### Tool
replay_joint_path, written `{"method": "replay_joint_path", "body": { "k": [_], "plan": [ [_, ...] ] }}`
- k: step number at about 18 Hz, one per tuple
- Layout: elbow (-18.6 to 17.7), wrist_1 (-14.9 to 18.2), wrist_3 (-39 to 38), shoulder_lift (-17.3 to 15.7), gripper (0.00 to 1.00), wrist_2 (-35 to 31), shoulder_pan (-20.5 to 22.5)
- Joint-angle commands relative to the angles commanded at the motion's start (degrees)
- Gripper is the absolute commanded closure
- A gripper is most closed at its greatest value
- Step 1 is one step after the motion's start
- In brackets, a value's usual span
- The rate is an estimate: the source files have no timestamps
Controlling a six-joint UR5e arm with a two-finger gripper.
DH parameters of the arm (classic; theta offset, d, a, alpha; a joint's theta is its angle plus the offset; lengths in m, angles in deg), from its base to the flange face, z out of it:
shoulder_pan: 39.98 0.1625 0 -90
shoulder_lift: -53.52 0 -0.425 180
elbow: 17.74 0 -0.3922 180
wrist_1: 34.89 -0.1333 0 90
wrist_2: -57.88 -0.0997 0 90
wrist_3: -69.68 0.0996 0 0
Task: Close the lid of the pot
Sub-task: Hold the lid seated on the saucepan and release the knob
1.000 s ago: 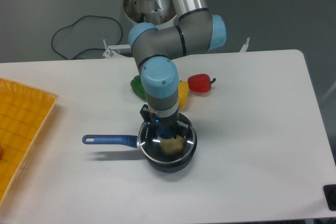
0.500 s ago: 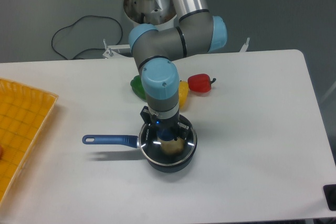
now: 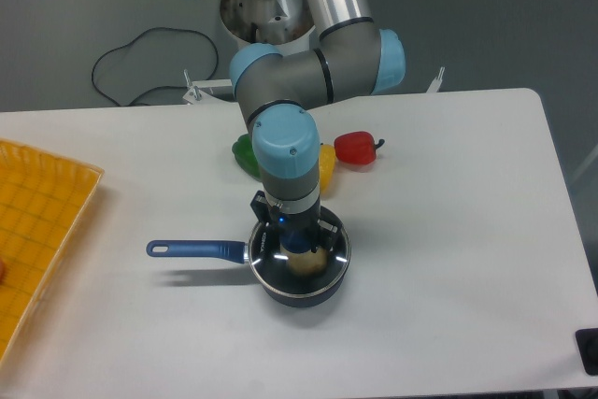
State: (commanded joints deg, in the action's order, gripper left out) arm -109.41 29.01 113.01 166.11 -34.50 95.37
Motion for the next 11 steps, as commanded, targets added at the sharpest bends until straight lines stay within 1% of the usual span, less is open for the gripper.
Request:
{"method": "replay_joint_path", "body": {
  "k": [11],
  "plan": [
    [0.09, 0.0, -0.26, 0.18, 0.58, 0.0, 0.09]
  ]
}}
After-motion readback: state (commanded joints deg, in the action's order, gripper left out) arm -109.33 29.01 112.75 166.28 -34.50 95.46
